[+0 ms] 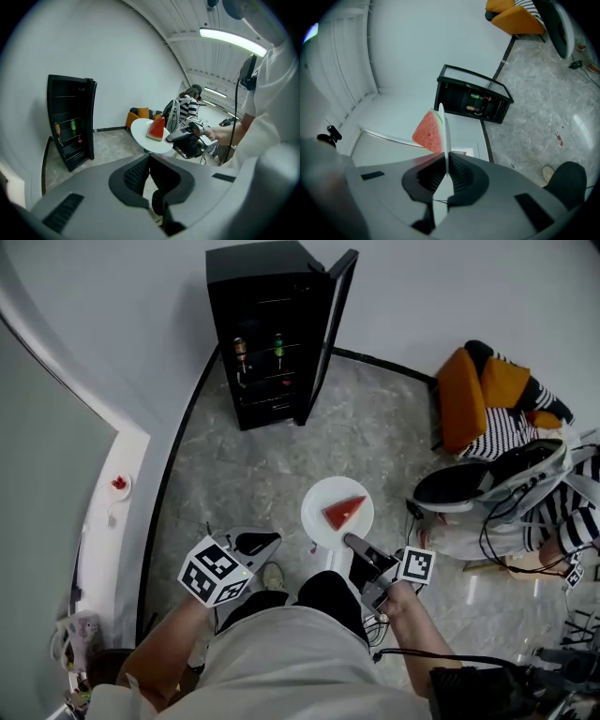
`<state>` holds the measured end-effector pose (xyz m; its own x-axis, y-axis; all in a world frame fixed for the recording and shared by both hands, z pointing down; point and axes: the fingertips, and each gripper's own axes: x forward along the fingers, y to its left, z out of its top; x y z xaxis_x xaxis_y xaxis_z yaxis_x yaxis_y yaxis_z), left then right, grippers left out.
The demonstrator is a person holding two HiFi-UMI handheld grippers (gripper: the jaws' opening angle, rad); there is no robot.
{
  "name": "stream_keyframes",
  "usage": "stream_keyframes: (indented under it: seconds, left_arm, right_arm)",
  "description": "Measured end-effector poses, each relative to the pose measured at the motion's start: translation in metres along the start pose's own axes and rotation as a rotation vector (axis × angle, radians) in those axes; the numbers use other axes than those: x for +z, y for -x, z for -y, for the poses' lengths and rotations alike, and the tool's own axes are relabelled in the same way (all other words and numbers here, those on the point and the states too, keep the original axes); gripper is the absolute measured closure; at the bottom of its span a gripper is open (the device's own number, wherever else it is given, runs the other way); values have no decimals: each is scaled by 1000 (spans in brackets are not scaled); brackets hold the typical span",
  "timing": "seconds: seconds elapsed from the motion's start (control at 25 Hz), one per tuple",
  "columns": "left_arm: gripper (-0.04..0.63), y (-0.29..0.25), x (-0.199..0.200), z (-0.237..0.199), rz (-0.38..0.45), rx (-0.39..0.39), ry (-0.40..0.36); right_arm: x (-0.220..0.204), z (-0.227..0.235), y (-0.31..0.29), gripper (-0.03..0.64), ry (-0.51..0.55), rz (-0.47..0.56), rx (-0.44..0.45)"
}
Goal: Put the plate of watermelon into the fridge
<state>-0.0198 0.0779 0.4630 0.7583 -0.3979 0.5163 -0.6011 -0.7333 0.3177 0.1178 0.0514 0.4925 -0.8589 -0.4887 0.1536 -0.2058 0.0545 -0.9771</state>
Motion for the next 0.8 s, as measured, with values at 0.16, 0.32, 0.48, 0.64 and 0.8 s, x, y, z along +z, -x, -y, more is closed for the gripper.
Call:
stream_keyframes:
  seconds: [0.16, 0.32, 0.48, 0.64, 0.8]
  left_arm:
    - [583, -7, 17, -40, 25, 14, 36]
    - [583, -18, 38, -92, 32, 49, 60]
    - [583, -35, 67, -153, 28, 93, 84]
    - [583, -54, 106, -209, 23, 131, 114]
    - [583, -76, 140, -255, 21, 153, 145]
  right_arm:
    - [42, 9, -49, 594, -3, -25, -21]
    - [95, 18, -110, 594, 7, -69, -13]
    - [155, 27, -176, 594, 31, -123, 1]
    - [214, 30, -243, 594, 70, -202, 10]
    - [265, 38, -303, 594, 85, -280, 3]
